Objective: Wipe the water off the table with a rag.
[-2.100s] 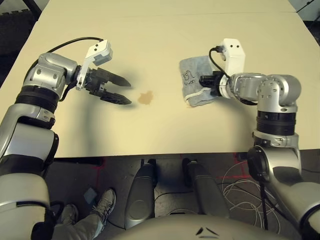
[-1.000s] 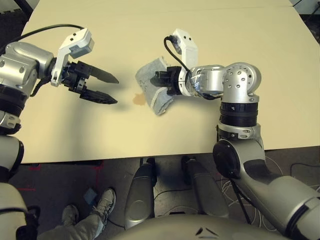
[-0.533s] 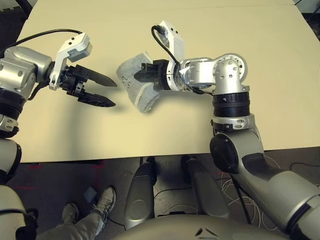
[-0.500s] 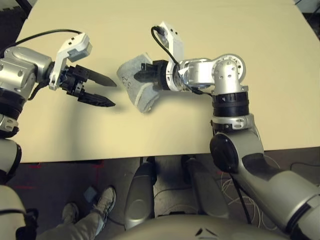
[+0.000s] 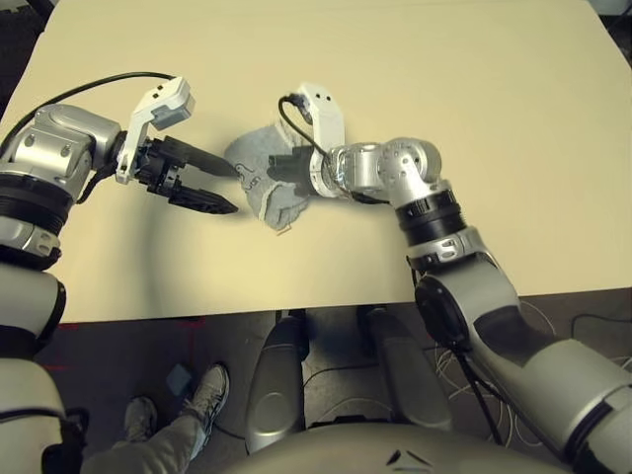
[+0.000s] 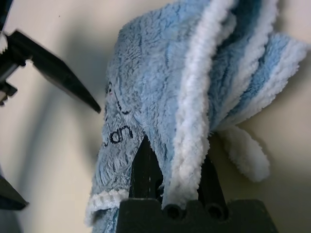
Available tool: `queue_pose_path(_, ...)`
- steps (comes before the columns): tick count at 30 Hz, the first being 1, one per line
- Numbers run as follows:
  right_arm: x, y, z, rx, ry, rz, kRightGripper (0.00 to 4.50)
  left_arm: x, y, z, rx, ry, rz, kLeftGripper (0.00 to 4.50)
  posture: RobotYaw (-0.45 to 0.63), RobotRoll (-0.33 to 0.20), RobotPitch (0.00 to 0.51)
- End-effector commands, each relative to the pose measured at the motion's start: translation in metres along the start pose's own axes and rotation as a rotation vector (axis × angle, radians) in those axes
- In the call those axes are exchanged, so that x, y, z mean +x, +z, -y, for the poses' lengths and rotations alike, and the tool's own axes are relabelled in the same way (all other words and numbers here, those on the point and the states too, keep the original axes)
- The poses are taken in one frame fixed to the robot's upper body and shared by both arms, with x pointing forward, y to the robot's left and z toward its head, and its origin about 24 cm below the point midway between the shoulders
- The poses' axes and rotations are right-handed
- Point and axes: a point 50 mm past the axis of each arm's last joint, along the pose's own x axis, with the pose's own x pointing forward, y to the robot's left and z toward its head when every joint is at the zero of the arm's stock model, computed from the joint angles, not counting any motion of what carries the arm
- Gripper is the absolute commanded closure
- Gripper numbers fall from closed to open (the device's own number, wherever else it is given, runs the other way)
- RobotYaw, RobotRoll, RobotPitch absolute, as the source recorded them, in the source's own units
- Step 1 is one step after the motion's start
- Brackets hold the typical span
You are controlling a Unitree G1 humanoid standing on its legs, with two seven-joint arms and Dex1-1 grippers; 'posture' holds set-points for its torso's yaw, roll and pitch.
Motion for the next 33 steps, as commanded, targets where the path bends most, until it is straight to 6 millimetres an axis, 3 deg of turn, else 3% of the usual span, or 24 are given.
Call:
queue_pose_path(1,-0.011,-0.002,0.003,-0.089,-0.066,0.008,4.50,-0.001,-0.002,-0.002,-0.006,0.006,-0.027,0.00,0.06,0.000,0.324)
queue_pose_path(10,-0.051,0.002,0.034,-0.176,-0.194,-0.006,4.50,0.005,0.003,-0.008,0.010,0.005,-0.030,0.00,0.01,0.000,0.320)
queue_pose_path(23,-0.131,-0.008,0.121,-0.134,-0.508,-0.014,4.50,0.009,0.008,-0.010,0.023,-0.003,-0.032,0.00,0.01,0.000,0.319)
queue_pose_path(33,-0.176,-0.001,0.160,-0.149,-0.679,-0.002,4.50,0.010,0.004,-0.011,0.011,0.002,-0.051,0.00,0.00,0.000,0.315)
